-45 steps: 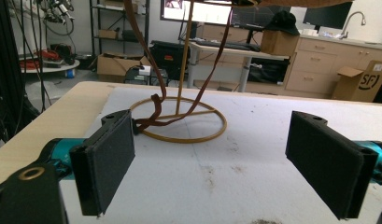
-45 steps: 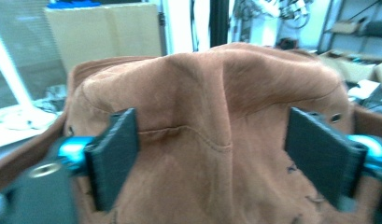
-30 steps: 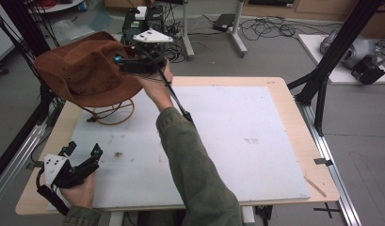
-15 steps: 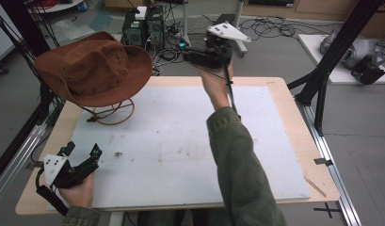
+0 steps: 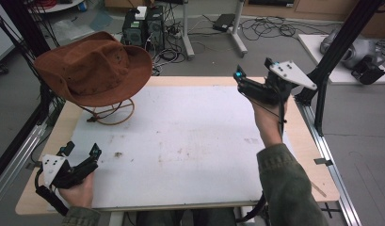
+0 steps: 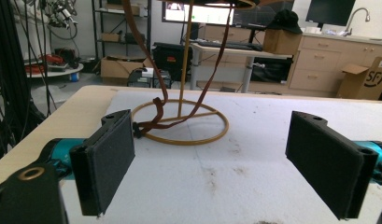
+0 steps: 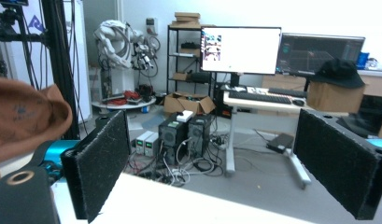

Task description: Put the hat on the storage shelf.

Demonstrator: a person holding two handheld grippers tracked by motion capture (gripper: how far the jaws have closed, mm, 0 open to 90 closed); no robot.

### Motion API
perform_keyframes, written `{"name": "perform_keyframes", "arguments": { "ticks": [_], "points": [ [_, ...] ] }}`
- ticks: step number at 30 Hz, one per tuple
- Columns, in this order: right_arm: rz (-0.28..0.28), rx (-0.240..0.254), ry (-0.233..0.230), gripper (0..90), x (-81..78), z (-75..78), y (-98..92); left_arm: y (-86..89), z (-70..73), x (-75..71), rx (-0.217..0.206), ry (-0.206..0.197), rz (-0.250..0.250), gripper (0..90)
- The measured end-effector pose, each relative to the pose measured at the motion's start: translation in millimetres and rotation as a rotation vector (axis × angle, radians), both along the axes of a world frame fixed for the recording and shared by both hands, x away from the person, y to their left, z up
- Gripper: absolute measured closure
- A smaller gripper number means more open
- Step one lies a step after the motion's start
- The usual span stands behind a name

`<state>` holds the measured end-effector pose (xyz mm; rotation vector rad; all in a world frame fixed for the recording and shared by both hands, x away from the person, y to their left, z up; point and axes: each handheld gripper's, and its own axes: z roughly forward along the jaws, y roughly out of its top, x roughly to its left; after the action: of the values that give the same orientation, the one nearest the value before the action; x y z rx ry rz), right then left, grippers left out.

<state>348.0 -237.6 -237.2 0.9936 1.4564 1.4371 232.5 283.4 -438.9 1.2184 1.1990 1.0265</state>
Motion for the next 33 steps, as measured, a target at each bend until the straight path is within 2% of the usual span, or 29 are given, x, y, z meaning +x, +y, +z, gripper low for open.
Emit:
{"name": "perform_keyframes", "arguments": {
  "ticks": [4, 7, 8, 10, 11, 12, 13, 14, 15, 17, 18, 22, 25, 26, 27, 31, 33],
  "points": [
    [-0.044, 0.006, -0.005, 10.4, -23.8, -17.0, -17.0, -2.3, 0.1, 1.1, 0.0, 0.001, -0.005, 15.8],
    [-0.063, 0.021, 0.008, 10.3, -34.4, -31.8, -25.6, -3.1, -0.2, 2.6, -0.003, 0.001, -0.006, 15.8],
    [-0.074, 0.034, 0.014, 10.3, -40.5, -44.3, -29.8, -3.2, -0.3, 3.0, -0.005, 0.001, -0.007, 15.9],
    [-0.082, 0.035, 0.014, 10.3, -42.5, -49.4, -31.1, -3.7, -0.5, 3.6, -0.007, 0.001, -0.006, 15.9],
    [-0.092, 0.049, 0.021, 10.3, -46.6, -67.4, -35.0, -3.5, -0.5, 3.9, -0.006, 0.003, -0.008, 15.9],
    [-0.092, 0.049, 0.021, 10.3, -46.6, -67.4, -35.0, -3.5, -0.5, 4.0, -0.006, 0.004, -0.008, 15.9],
    [-0.1, 0.064, 0.041, 10.3, -48.2, -85.9, -38.1, -3.4, -0.7, 4.0, -0.005, 0.005, -0.009, 15.9],
    [-0.1, 0.064, 0.041, 10.3, -48.2, -85.9, -38.1, -3.4, -0.7, 4.1, -0.006, 0.006, -0.008, 15.9],
    [-0.1, 0.061, 0.044, 10.3, -48.4, -92.9, -39.6, -3.4, -0.9, 4.2, -0.007, 0.006, -0.008, 15.8],
    [-0.113, 0.07, 0.063, 10.3, -50.3, -121.5, -44.7, -3.1, -1.4, 4.5, -0.008, 0.007, -0.008, 15.9],
    [-0.113, 0.07, 0.063, 10.3, -50.3, -121.5, -44.7, -2.8, -1.7, 4.6, -0.008, 0.008, -0.007, 15.9],
    [-0.139, 0.083, 0.089, 10.3, -52.6, -149.6, -50.4, -1.7, -2.2, 5.0, -0.011, 0.009, -0.001, 15.9],
    [-0.164, 0.09, 0.083, 10.4, -55.5, -164.2, -53.6, -1.2, -2.2, 4.9, -0.01, 0.01, 0.0, 15.8],
    [-0.171, 0.081, 0.09, 10.4, -57.3, -174.3, -54.8, -1.4, -2.5, 5.2, -0.01, 0.008, 0.001, 15.8],
    [-0.171, 0.081, 0.09, 10.4, -57.3, -174.3, -54.8, -1.5, -2.5, 5.3, -0.009, 0.009, -0.001, 15.8],
    [-0.178, 0.07, 0.112, 10.4, -59.8, -194.0, -57.6, -1.9, -2.7, 5.2, -0.003, 0.015, -0.004, 15.9],
    [-0.184, 0.092, 0.125, 10.3, -60.3, -198.4, -59.1, -1.9, -2.7, 5.2, -0.004, 0.014, -0.003, 15.8]
  ]
}}
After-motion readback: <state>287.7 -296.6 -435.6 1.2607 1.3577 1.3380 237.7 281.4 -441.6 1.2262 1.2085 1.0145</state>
